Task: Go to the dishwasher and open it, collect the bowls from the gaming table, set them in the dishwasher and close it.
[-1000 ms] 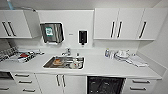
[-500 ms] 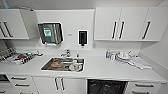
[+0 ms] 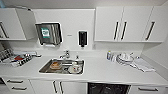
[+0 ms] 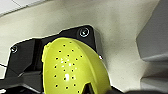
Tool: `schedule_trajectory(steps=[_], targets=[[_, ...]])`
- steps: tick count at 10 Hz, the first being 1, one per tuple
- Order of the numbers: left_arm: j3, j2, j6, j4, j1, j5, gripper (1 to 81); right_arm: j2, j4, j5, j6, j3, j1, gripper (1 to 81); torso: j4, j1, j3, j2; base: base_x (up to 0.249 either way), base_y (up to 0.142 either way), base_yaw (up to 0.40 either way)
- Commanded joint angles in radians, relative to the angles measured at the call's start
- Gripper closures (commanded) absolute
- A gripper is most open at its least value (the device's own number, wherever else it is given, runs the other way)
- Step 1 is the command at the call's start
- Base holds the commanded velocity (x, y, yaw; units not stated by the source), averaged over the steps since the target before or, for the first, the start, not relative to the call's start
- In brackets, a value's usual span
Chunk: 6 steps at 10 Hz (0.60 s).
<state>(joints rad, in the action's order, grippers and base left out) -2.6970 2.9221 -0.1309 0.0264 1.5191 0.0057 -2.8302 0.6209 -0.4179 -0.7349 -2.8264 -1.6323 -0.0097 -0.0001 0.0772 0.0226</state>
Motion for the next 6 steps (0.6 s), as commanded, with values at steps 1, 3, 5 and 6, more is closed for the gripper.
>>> schedule_trajectory(steps=[1, 3, 5, 6], targets=[[-0.001, -0.015, 0.002, 0.006, -0.04, 0.062, 81.1, 0.023, -0.001, 0.033, -0.003, -0.011, 0.027, 81.1, 0.0, 0.0, 0.0, 0.0, 0.121, 0.0, 0.0], [-0.001, -0.015, 0.004, 0.007, -0.04, 0.06, 81.1, 0.021, -0.001, 0.033, -0.001, -0.01, 0.025, 81.1, 0.0, 0.0, 0.0, 0.0, 0.091, 0.0, 0.0], [0.015, -0.018, 0.005, 0.01, -0.033, 0.054, 81.1, 0.024, 0.008, 0.031, -0.003, -0.002, 0.021, 81.1, 0.0, 0.001, 0.0, 0.0, 0.0, 0.0, 0.0], [0.031, -0.024, 0.008, 0.012, -0.027, 0.042, 81.1, 0.032, 0.02, 0.03, -0.003, 0.009, 0.016, 81.1, 0.0, 0.001, 0.0, 0.0, 0.0, 0.0, 0.0]])
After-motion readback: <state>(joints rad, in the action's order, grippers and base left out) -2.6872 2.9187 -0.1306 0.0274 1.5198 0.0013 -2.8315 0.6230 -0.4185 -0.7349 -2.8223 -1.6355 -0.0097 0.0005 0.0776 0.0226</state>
